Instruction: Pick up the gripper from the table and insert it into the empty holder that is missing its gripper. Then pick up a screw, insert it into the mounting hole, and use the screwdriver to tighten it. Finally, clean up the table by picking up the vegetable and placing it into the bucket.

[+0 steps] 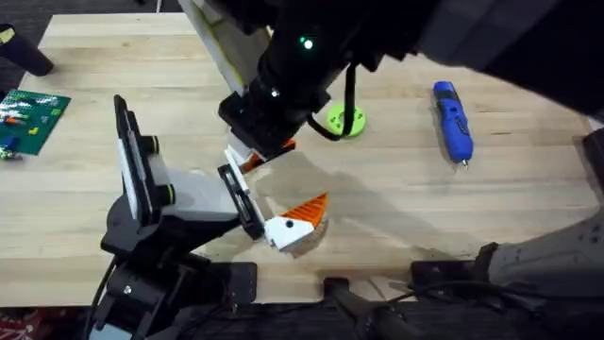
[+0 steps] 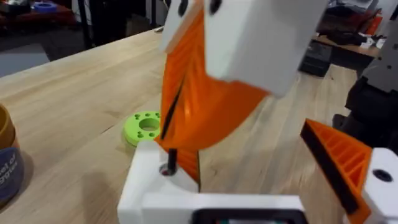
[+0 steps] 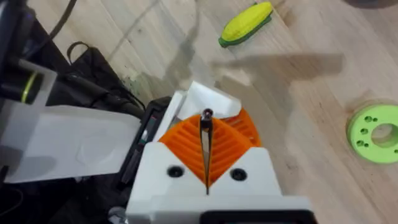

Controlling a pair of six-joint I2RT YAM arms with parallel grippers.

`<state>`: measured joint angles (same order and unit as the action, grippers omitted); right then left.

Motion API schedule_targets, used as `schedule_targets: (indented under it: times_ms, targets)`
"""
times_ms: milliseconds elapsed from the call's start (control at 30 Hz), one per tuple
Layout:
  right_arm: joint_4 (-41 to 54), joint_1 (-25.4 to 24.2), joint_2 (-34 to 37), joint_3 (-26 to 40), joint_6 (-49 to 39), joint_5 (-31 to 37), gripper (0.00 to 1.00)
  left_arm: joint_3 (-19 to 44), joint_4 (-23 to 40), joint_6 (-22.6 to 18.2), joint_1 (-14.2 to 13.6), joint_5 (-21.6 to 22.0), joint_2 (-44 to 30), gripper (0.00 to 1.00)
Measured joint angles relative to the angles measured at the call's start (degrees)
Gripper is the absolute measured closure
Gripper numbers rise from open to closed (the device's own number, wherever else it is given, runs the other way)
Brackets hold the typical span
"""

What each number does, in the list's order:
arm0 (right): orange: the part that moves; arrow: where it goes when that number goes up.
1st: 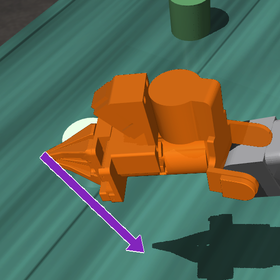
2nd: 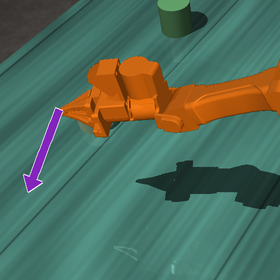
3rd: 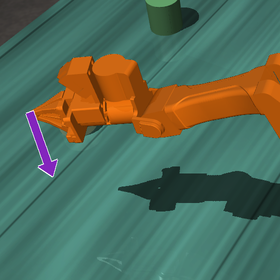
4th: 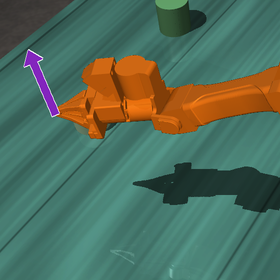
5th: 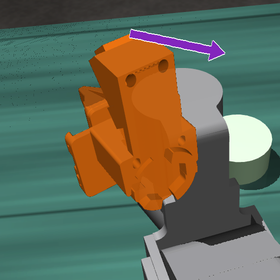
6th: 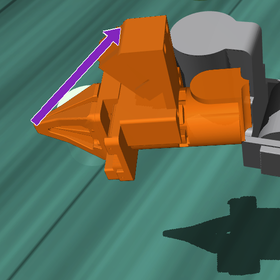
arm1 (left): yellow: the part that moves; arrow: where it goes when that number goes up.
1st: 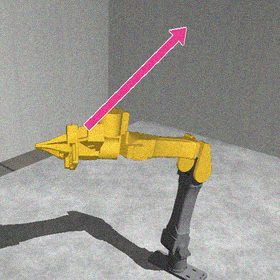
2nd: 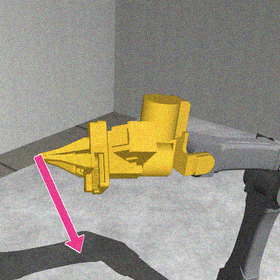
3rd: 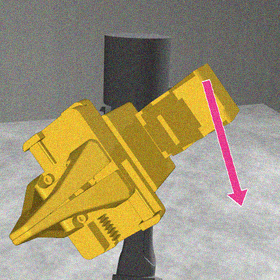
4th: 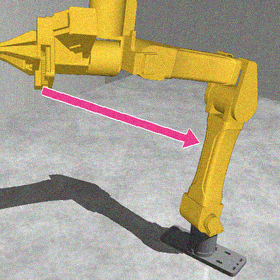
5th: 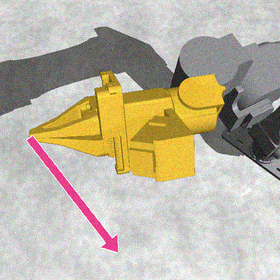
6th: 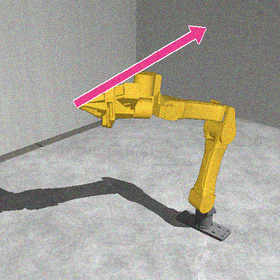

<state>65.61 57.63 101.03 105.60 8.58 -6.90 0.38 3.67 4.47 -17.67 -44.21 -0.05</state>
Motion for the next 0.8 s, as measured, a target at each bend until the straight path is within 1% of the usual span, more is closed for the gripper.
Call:
schedule_targets:
  times_ms: [233,467,500,533,567,667,700,800]
  targets:
    - [-0.01,0.00,2.34,0.00,0.00,0.00,0.994,0.00,0.06,0.16,0.02,0.04,0.00,0.014]
    - [0.00,0.00,2.34,0.00,0.01,0.01,0.987,0.00,0.04,0.20,0.02,0.03,0.01,0.015]
    - [0.03,0.00,2.34,0.00,0.08,0.04,0.937,0.00,0.04,0.20,0.02,0.04,0.00,0.014]
    - [-0.01,0.00,2.32,0.00,0.02,0.00,0.840,-0.02,0.04,0.20,0.02,0.04,0.00,0.013]
    - [-0.03,0.03,2.32,0.03,-0.01,-0.09,0.556,-0.02,0.06,0.29,0.02,0.05,0.00,0.015]
    - [0.08,-0.15,2.34,0.11,-0.14,0.94,0.267,0.00,0.04,0.26,0.02,0.07,0.00,0.015]
    - [0.16,-0.43,2.32,0.13,-0.11,1.15,0.214,-0.02,0.04,0.27,0.02,0.07,0.00,0.015]
    - [0.23,-0.68,2.32,0.13,-0.08,1.53,0.157,-0.02,0.04,0.26,0.02,0.09,0.00,0.015]
